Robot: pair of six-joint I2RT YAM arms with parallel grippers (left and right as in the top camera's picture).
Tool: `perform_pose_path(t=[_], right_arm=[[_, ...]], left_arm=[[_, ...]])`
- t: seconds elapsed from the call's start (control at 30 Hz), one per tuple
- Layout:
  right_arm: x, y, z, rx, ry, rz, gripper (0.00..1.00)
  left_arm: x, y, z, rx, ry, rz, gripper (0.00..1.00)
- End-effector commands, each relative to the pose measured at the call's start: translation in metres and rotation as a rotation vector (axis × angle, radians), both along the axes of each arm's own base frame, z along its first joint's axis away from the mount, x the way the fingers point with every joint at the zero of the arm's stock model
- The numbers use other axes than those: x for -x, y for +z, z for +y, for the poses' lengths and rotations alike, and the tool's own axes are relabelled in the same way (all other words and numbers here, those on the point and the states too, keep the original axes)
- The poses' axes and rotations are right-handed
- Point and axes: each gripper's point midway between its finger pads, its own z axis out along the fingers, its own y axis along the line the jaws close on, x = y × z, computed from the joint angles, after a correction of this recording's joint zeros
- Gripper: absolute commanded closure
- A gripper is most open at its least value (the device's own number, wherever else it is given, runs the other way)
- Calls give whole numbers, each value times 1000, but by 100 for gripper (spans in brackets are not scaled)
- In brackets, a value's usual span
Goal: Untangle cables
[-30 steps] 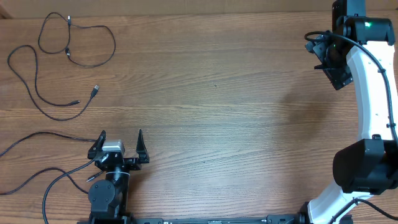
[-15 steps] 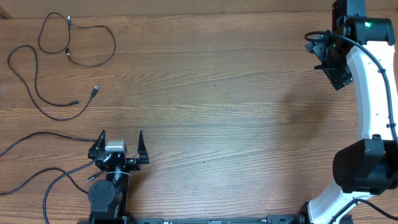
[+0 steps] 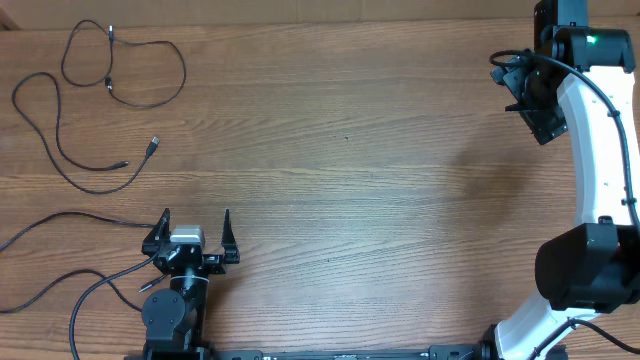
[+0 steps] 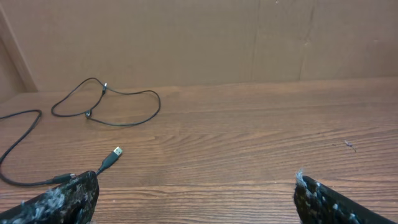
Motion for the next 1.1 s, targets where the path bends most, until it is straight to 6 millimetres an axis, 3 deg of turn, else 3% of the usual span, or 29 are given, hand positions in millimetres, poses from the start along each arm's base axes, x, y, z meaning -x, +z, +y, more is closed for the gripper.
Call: perform_pose_path(t=[0.0,0.53,0.67,0.77,0.93,1.07], right_arm=[[-1,5,-2,12,2,-15,0],[1,7,-1,14,3,-15,0],[1,15,-9,67,-11,-34,0],[-1,32,-11,126,22,-82,0],[-17,78,6,199,199,-246,0],[-16,106,12,266,313,-317,0]], left_arm=[[0,0,0,-18,-3,-8,1],[0,0,0,-18,-3,-8,0],[0,0,0,-18,-3,-8,0],[0,0,0,-18,-3,-8,1],[0,0,0,-18,-3,-8,0],[0,0,0,-18,-3,-8,0]])
